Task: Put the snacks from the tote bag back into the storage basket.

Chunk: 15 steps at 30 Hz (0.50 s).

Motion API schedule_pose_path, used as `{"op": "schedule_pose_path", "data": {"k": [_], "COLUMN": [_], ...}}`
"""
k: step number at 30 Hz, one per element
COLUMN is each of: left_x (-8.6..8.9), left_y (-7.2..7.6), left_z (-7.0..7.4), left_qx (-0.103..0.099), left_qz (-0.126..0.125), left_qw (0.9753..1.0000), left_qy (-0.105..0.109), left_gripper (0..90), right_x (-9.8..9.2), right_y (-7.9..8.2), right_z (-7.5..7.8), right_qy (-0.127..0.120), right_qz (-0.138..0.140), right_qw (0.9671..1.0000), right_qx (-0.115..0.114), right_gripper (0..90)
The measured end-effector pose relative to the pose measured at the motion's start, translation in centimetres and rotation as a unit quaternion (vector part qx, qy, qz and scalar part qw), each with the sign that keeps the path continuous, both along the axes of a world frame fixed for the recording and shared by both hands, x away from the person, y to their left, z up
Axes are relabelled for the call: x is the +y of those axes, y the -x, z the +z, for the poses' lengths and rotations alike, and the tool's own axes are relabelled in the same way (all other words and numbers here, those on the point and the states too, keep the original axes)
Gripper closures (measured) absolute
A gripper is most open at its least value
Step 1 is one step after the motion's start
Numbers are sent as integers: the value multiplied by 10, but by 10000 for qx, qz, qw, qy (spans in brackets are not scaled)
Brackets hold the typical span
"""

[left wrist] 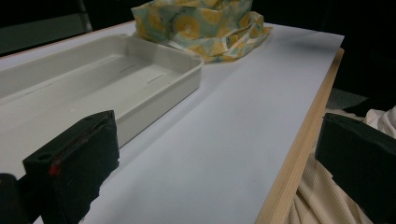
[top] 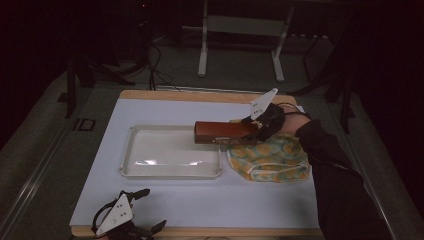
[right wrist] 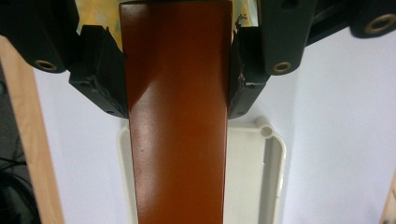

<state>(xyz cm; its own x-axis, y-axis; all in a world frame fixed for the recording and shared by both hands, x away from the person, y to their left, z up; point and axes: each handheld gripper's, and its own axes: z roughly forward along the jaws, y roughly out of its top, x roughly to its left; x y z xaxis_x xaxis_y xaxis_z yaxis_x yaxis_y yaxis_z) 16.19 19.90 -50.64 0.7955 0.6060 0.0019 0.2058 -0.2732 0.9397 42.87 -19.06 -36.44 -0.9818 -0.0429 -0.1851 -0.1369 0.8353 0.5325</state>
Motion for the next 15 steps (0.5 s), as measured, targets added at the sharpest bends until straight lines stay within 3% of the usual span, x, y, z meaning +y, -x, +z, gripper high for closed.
{"op": "schedule_pose_path", "data": {"k": [15], "left_x": [-2], "left_y": [0], "left_z": [1], "left_qx": [-5], "left_qz": [-47], "left_qw": [10000], "left_qy": [-11], "left_gripper": [0], "right_x": [47], "right_y": [2], "right_z": [-6], "right_qy": [-55], "right_qz": [399], "right_qw": [9992], "right_qx": [83], "right_gripper": [431]}}
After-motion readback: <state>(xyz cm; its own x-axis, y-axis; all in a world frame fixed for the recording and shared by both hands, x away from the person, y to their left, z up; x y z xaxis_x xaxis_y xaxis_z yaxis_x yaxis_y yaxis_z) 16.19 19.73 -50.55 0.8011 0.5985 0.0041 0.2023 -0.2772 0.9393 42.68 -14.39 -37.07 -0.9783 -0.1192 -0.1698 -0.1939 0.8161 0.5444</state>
